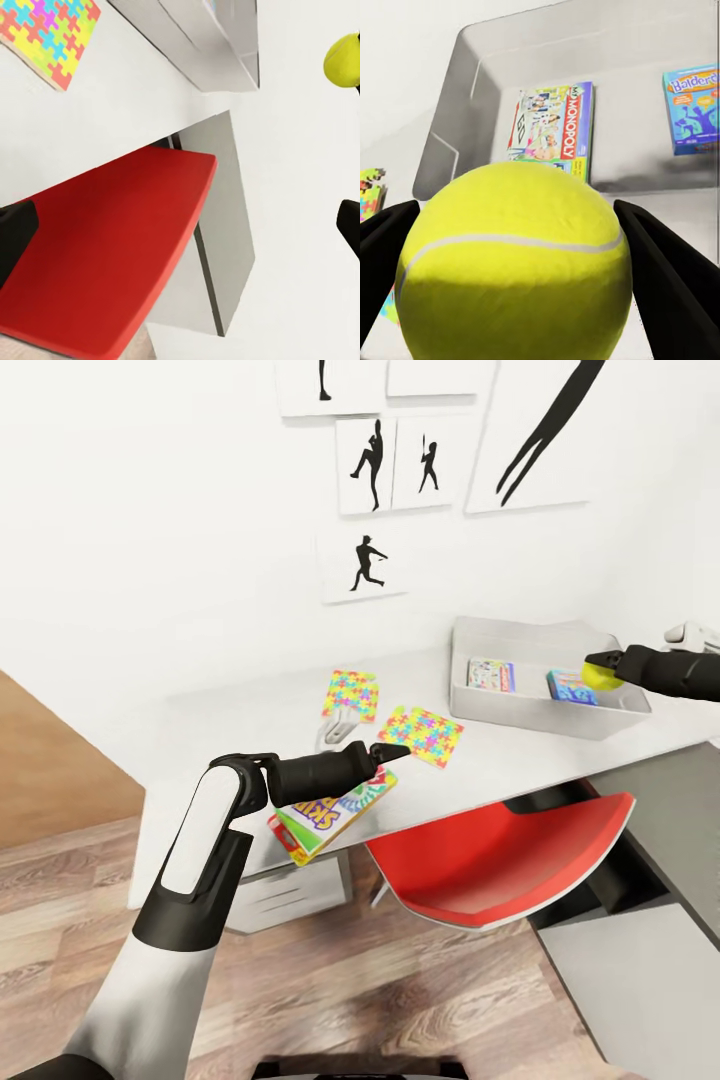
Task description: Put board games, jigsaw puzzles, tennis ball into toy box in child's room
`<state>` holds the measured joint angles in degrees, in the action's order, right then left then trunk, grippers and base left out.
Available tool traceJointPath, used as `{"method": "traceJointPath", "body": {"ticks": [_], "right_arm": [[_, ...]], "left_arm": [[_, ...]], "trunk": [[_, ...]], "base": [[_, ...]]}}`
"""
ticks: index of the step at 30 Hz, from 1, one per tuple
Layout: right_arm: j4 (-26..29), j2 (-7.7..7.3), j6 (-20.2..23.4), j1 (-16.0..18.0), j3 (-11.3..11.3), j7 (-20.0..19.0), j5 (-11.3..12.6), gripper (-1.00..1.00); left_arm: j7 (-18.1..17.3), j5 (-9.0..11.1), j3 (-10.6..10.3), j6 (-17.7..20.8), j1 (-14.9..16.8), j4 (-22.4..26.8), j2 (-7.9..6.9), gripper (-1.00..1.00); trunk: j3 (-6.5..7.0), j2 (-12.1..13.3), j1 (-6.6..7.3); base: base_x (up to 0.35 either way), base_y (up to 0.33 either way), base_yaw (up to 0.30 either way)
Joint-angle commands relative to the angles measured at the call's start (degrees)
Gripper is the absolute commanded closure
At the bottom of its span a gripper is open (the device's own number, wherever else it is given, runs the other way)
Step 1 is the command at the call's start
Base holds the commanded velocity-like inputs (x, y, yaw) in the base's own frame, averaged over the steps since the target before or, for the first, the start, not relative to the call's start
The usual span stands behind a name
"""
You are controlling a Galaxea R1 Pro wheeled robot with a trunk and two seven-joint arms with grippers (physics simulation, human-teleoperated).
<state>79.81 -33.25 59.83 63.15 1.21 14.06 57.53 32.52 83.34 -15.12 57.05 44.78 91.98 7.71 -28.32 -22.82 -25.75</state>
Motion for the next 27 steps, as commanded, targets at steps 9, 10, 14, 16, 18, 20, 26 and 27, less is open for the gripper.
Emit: {"method": "traceJointPath", "body": {"ticks": [9,10,14,16,18,20,26,27], "right_arm": [[0.0,0.02,0.2,0.0,-0.1,0.5,-0.1,1.00],[0.0,0.02,0.2,0.0,-0.2,0.5,-0.1,1.00],[0.0,0.06,0.2,0.0,-0.4,0.6,-0.1,1.00],[0.0,0.07,0.2,0.0,-0.4,0.6,-0.1,1.00],[0.0,0.10,0.2,0.0,-0.5,0.6,-0.2,1.00],[-0.2,0.11,0.2,0.0,-0.6,0.6,-0.2,1.00],[-1.9,0.16,0.2,0.0,-0.7,0.6,-0.2,1.00],[-2.5,0.18,0.2,0.0,-0.7,0.6,-0.2,1.00]], "left_arm": [[1.0,0.6,0.0,0.1,0.0,0.0,0.03,-1.00],[1.1,0.6,0.0,0.1,0.1,0.0,0.03,-1.00],[1.1,0.6,0.0,0.1,0.1,0.0,0.04,-1.00],[1.1,0.6,0.0,0.1,0.1,0.0,0.04,-1.00],[1.1,0.6,0.0,0.1,0.1,0.0,0.03,-1.00],[1.1,0.6,0.0,0.1,0.1,0.0,0.03,-1.00],[1.1,0.6,0.0,0.1,0.1,0.0,0.03,-1.00],[1.1,0.6,0.0,0.1,0.1,0.0,0.03,-1.00]], "trunk": [[-0.09,-0.1,-0.04],[-0.09,-0.1,-0.04],[-0.09,-0.1,-0.04],[-0.09,-0.1,-0.04],[-0.09,-0.1,-0.04],[-0.09,-0.1,-0.04],[-0.09,-0.1,-0.04],[-0.09,-0.1,-0.04]], "base": [[0.108,-0.132,-0.004],[0.078,-0.094,-0.002],[0.051,-0.061,-0.001],[0.032,-0.038,-0.001],[0.023,-0.028,0.000],[0.015,-0.018,0.000],[0.008,-0.010,0.000],[0.004,-0.005,0.000]]}}
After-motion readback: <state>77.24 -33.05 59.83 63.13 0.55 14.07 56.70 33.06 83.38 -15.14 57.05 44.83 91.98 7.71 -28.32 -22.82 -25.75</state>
